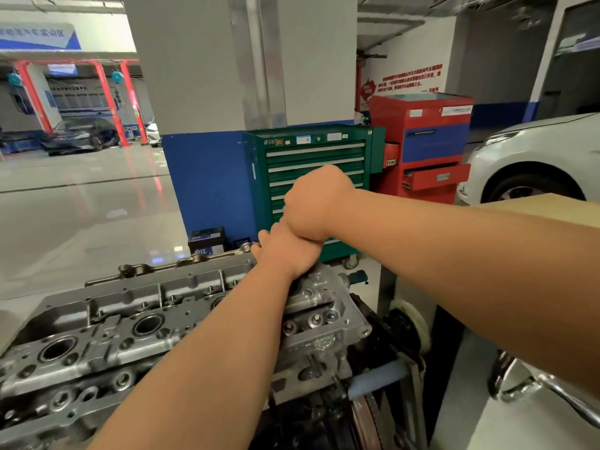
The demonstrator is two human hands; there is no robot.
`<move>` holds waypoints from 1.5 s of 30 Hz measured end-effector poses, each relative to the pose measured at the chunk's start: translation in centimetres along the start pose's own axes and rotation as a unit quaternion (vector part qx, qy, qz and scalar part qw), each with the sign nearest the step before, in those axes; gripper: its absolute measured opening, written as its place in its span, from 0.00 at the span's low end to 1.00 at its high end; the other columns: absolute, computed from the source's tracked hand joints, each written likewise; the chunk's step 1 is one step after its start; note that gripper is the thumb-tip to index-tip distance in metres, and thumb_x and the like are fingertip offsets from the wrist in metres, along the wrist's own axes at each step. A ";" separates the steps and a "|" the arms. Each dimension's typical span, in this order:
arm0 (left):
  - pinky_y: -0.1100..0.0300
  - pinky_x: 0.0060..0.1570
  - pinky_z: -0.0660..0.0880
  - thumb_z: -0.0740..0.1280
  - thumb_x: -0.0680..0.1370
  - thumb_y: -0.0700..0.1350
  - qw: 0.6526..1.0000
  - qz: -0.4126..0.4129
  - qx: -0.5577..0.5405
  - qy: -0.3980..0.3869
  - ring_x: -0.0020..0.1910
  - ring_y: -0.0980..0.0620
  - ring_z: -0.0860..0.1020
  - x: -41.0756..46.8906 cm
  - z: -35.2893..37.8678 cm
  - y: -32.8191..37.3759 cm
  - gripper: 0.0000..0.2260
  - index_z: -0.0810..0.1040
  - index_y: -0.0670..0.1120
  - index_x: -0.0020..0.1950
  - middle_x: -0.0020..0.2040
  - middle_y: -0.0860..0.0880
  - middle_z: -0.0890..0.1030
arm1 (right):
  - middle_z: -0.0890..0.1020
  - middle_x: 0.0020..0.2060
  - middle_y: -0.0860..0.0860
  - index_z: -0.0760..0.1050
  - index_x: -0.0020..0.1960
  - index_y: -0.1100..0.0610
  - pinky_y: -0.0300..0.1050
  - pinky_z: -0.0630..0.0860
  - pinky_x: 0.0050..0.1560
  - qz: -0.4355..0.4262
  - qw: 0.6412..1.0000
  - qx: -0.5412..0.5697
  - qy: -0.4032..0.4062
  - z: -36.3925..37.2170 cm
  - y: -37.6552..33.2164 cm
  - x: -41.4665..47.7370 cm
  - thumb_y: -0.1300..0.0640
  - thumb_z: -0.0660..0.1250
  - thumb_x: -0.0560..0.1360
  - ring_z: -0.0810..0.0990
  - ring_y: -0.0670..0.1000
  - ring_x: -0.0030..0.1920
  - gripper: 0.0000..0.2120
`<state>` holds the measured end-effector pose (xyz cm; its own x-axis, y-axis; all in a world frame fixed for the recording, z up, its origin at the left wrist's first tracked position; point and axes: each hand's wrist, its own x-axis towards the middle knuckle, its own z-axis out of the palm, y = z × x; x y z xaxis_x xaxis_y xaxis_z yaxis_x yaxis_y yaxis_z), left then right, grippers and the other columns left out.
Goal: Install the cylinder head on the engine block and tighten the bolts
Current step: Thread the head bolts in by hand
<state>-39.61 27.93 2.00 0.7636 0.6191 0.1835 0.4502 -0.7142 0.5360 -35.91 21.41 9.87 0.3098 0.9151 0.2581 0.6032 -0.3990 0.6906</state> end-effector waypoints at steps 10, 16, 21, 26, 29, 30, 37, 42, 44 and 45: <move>0.46 0.63 0.61 0.56 0.75 0.47 0.999 -0.007 0.010 -0.048 0.62 0.41 0.66 0.0 0.1 0.4 0.17 0.71 0.48 0.63 0.62 0.45 0.72 | 0.79 0.39 0.50 0.77 0.42 0.54 0.49 0.75 0.41 -0.184 0.981 0.009 0.054 -0.3 2.8 -0.6 0.40 0.43 0.81 0.76 0.53 0.41 0.29; 0.49 0.54 0.62 0.59 0.74 0.52 1.000 0.014 0.003 0.003 0.56 0.42 0.67 0.3 0.1 -0.3 0.11 0.73 0.51 0.54 0.48 0.52 0.74 | 0.68 0.32 0.49 0.65 0.34 0.54 0.50 0.64 0.48 0.008 1.000 -0.004 -0.023 -0.2 0.0 0.3 0.51 0.51 0.81 0.68 0.51 0.36 0.18; 0.49 0.58 0.59 0.58 0.78 0.50 0.999 0.021 0.024 -0.018 0.63 0.40 0.65 -0.2 0.1 -0.2 0.09 0.71 0.52 0.56 0.60 0.46 0.74 | 0.69 0.35 0.49 0.67 0.37 0.55 0.48 0.66 0.38 0.073 0.989 0.055 -0.114 -0.5 -0.9 1.3 0.50 0.53 0.80 0.70 0.51 0.39 0.15; 0.49 0.57 0.60 0.58 0.74 0.47 0.999 -0.005 0.005 -0.040 0.63 0.41 0.65 0.1 0.1 0.4 0.11 0.70 0.50 0.56 0.53 0.48 0.70 | 0.75 0.36 0.49 0.74 0.41 0.55 0.49 0.74 0.38 -0.141 0.988 0.058 0.020 -0.3 2.6 -0.7 0.37 0.44 0.80 0.73 0.52 0.35 0.29; 0.49 0.57 0.61 0.59 0.71 0.50 0.999 -0.010 -0.009 -0.037 0.61 0.41 0.66 0.1 0.0 0.3 0.11 0.70 0.50 0.52 0.51 0.48 0.71 | 0.73 0.32 0.50 0.76 0.39 0.55 0.48 0.71 0.39 -0.122 0.990 0.039 0.056 0.3 2.1 -0.9 0.46 0.44 0.82 0.71 0.52 0.32 0.26; 0.49 0.58 0.63 0.59 0.69 0.53 1.000 -0.005 -0.016 -0.021 0.59 0.41 0.68 0.0 -0.1 0.3 0.14 0.72 0.49 0.51 0.48 0.48 0.73 | 0.70 0.30 0.50 0.73 0.36 0.55 0.47 0.69 0.36 -0.069 0.996 0.043 0.038 0.4 1.4 -0.8 0.49 0.46 0.83 0.68 0.52 0.30 0.24; 0.53 0.47 0.70 0.63 0.75 0.48 0.994 0.072 -0.045 0.062 0.45 0.42 0.75 -0.9 -0.5 -0.2 0.10 0.69 0.50 0.34 0.35 0.50 0.74 | 0.70 0.35 0.49 0.71 0.42 0.53 0.49 0.69 0.40 0.099 0.985 0.072 -0.123 -0.4 -0.9 1.8 0.55 0.56 0.78 0.73 0.53 0.41 0.09; 0.47 0.55 0.73 0.61 0.77 0.50 0.995 0.067 -0.079 0.008 0.49 0.40 0.77 -0.8 -0.3 0.3 0.10 0.72 0.49 0.37 0.41 0.45 0.78 | 0.73 0.36 0.49 0.74 0.41 0.54 0.47 0.72 0.36 -0.131 0.986 0.080 0.058 -0.1 2.4 -1.2 0.44 0.44 0.82 0.75 0.53 0.40 0.26; 0.48 0.54 0.73 0.60 0.76 0.47 0.995 0.075 -0.066 0.009 0.48 0.40 0.76 -0.7 -0.2 0.3 0.08 0.70 0.49 0.37 0.39 0.47 0.77 | 0.74 0.35 0.50 0.77 0.42 0.54 0.47 0.72 0.38 -0.097 0.991 0.069 0.068 0.5 2.1 -1.5 0.45 0.43 0.82 0.75 0.54 0.40 0.27; 0.48 0.53 0.73 0.60 0.76 0.47 0.995 0.082 -0.058 0.011 0.47 0.41 0.76 -0.6 -0.1 0.2 0.07 0.70 0.49 0.37 0.38 0.48 0.76 | 0.71 0.32 0.50 0.76 0.41 0.54 0.47 0.69 0.36 -0.048 0.995 0.069 0.059 0.7 1.5 -1.3 0.47 0.45 0.83 0.73 0.54 0.39 0.25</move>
<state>-40.00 27.45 2.14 0.8115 0.5051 0.2939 0.2627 -0.7646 0.5886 -34.88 19.54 10.10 0.1627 0.9467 0.2780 0.7242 -0.3059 0.6180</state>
